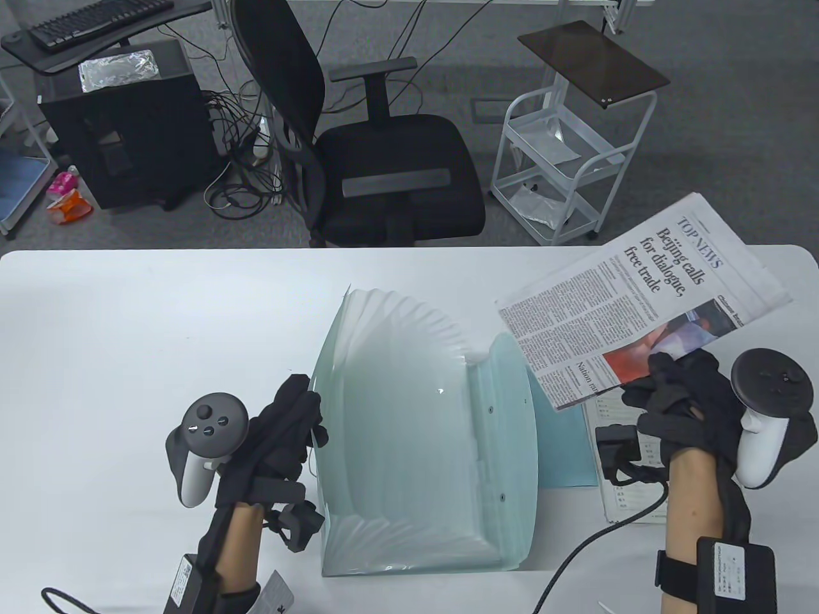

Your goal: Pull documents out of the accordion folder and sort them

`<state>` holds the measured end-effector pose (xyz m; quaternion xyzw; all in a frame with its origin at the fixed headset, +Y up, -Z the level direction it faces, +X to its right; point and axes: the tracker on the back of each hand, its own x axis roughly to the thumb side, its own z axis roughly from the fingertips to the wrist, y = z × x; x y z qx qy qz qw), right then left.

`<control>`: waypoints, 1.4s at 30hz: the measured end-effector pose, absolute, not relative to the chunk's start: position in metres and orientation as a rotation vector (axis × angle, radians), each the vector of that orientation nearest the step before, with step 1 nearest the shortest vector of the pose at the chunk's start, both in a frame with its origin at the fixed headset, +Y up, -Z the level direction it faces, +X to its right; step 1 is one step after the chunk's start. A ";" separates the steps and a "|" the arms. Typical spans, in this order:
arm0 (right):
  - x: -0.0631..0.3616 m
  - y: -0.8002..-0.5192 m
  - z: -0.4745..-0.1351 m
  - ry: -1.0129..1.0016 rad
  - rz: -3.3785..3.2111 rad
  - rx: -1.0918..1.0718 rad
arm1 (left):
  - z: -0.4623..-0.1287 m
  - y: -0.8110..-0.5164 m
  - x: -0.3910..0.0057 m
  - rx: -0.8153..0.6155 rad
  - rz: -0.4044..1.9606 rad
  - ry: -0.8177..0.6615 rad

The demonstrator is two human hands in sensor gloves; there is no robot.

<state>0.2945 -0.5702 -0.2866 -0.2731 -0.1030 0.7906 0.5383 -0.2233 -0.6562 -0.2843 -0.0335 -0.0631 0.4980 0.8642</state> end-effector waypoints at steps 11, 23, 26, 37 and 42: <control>0.330 -0.686 -0.297 -0.124 1.786 -0.895 | -0.285 -0.657 -0.222 -0.071 1.038 -0.137; 0.326 -0.767 -0.307 0.065 1.710 -0.994 | -0.285 -0.657 -0.221 -0.073 1.040 -0.138; 0.324 -0.772 -0.306 0.085 1.706 -1.013 | -0.285 -0.657 -0.221 -0.073 1.039 -0.140; 0.326 -0.769 -0.293 0.148 1.793 -1.035 | -0.286 -0.657 -0.221 -0.074 1.049 -0.142; 0.336 -0.761 -0.287 0.327 2.012 -1.103 | -0.286 -0.657 -0.221 -0.072 1.050 -0.141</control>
